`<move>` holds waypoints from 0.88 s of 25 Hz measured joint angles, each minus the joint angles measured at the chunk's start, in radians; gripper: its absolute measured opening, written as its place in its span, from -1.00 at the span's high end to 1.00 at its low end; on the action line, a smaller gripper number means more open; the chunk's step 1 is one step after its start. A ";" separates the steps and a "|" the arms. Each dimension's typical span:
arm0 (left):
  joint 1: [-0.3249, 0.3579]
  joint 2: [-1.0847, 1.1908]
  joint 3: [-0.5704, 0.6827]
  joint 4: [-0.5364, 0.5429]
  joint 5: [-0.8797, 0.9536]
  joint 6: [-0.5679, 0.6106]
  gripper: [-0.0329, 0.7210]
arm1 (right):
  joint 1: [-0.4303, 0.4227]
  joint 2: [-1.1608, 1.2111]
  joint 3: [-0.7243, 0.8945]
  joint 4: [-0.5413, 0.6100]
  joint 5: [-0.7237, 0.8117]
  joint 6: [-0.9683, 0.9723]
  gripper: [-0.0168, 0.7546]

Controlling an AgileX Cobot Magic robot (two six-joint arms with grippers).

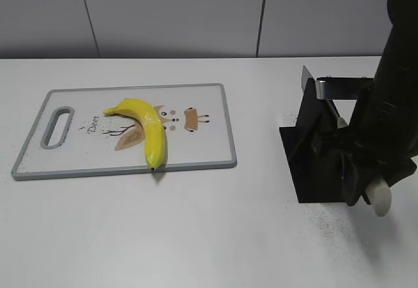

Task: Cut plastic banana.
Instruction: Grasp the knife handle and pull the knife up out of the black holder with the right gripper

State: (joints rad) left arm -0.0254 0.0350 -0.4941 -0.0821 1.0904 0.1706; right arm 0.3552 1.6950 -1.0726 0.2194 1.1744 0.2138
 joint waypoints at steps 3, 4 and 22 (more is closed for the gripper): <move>0.000 0.000 0.000 0.000 0.000 0.000 -0.36 | 0.000 0.000 0.000 0.000 0.000 0.005 0.45; 0.000 0.000 0.000 0.000 0.000 0.000 -0.36 | 0.000 0.000 0.000 0.000 0.000 0.005 0.45; 0.000 0.000 0.000 0.000 0.000 0.000 -0.36 | 0.001 -0.236 0.000 -0.010 -0.017 0.032 0.45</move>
State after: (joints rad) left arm -0.0254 0.0350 -0.4941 -0.0821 1.0904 0.1706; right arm 0.3561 1.4585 -1.0726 0.2093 1.1578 0.2457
